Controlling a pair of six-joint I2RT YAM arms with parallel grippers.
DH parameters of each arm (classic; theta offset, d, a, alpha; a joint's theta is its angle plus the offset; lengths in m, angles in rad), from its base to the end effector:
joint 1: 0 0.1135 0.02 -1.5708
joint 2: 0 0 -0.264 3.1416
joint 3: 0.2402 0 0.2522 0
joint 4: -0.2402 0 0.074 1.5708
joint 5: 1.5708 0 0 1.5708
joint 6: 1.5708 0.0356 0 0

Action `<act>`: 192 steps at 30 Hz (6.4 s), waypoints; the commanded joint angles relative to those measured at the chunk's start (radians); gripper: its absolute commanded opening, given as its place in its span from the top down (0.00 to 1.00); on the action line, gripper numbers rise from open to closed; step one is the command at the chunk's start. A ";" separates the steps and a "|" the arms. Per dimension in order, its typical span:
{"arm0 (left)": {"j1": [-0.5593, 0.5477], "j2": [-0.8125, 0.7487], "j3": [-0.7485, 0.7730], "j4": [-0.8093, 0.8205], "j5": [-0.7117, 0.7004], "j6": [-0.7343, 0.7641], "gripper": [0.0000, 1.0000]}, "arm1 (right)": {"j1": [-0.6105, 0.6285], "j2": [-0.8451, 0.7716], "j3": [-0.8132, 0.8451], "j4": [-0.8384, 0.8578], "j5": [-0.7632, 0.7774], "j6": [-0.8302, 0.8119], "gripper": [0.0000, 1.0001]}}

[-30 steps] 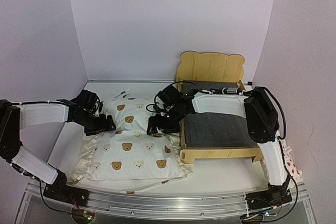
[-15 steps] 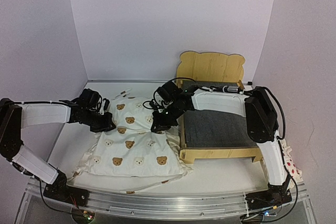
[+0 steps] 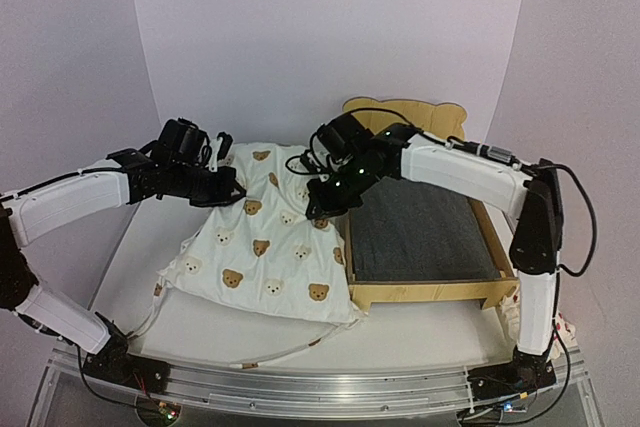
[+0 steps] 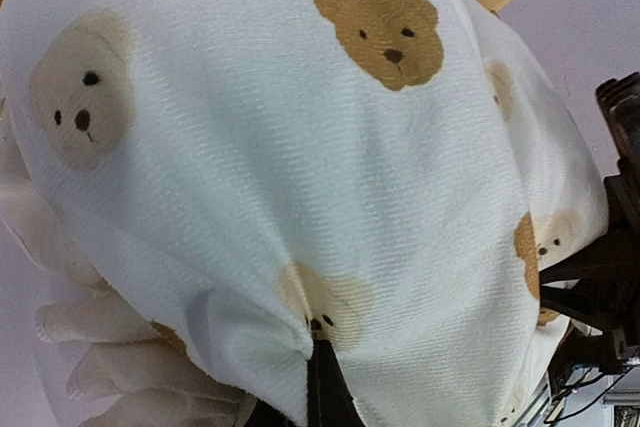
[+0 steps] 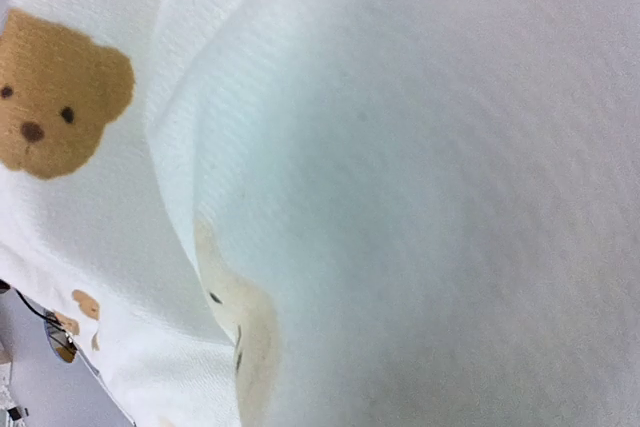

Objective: Set up the pet bed

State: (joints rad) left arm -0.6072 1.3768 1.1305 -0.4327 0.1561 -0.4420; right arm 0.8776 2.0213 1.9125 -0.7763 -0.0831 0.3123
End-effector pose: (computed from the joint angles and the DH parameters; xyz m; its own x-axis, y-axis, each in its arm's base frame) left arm 0.2484 -0.1793 0.3025 -0.7498 0.0064 -0.6617 0.3787 0.8242 -0.4211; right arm 0.2880 0.3513 0.2995 -0.7165 -0.3833 -0.5828 -0.6095 0.7504 0.2557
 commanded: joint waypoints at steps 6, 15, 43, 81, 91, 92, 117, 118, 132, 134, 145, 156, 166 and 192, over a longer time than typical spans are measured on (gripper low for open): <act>-0.168 0.087 0.269 -0.018 -0.037 0.016 1.00 | 0.003 -0.258 -0.013 -0.056 0.253 -0.109 1.00; -0.282 0.259 0.471 -0.020 -0.037 0.014 1.00 | -0.100 -0.418 -0.097 -0.099 0.313 -0.158 1.00; -0.396 0.843 1.036 -0.031 0.037 0.055 1.00 | -0.520 -0.526 -0.374 -0.139 0.380 -0.173 1.00; -0.315 0.917 0.928 0.149 0.017 0.062 0.81 | -0.664 -0.316 -0.491 0.142 0.347 -0.085 0.87; -0.305 0.737 0.838 0.079 -0.222 0.213 0.18 | -0.666 -0.381 -0.437 0.075 0.301 -0.044 0.25; -0.299 0.729 0.834 0.056 -0.235 0.214 0.19 | -0.666 -0.398 -0.433 0.062 0.300 -0.044 0.21; -0.168 0.809 0.586 0.248 0.226 0.047 0.07 | -0.645 -0.802 -0.694 -0.087 -0.068 0.094 0.02; -0.168 0.824 0.597 0.251 0.240 0.039 0.07 | -0.644 -0.808 -0.709 -0.087 -0.077 0.099 0.02; -0.167 0.962 0.661 0.351 0.354 -0.085 0.24 | -0.605 -0.928 -0.875 -0.085 -0.166 0.194 0.02; -0.167 0.953 0.647 0.372 0.350 -0.094 0.29 | -0.579 -0.954 -0.894 -0.117 -0.138 0.226 0.02; -0.167 0.885 0.524 0.461 0.301 -0.138 0.46 | -0.345 -1.002 -1.010 -0.210 0.070 0.377 0.04; -0.167 0.810 0.391 0.529 0.282 -0.163 0.50 | -0.259 -0.988 -1.138 -0.110 0.158 0.461 0.07; -0.167 0.699 0.247 0.548 0.226 -0.174 0.52 | -0.259 -0.907 -1.181 0.025 0.216 0.426 0.13; -0.276 0.363 -0.054 0.333 -0.144 -0.110 0.26 | -0.304 -0.603 -0.897 0.059 0.358 0.217 0.09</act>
State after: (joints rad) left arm -0.8692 1.7841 1.0213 0.1055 0.1270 -0.6567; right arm 0.5966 1.4399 1.0533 -0.7638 0.1652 0.5373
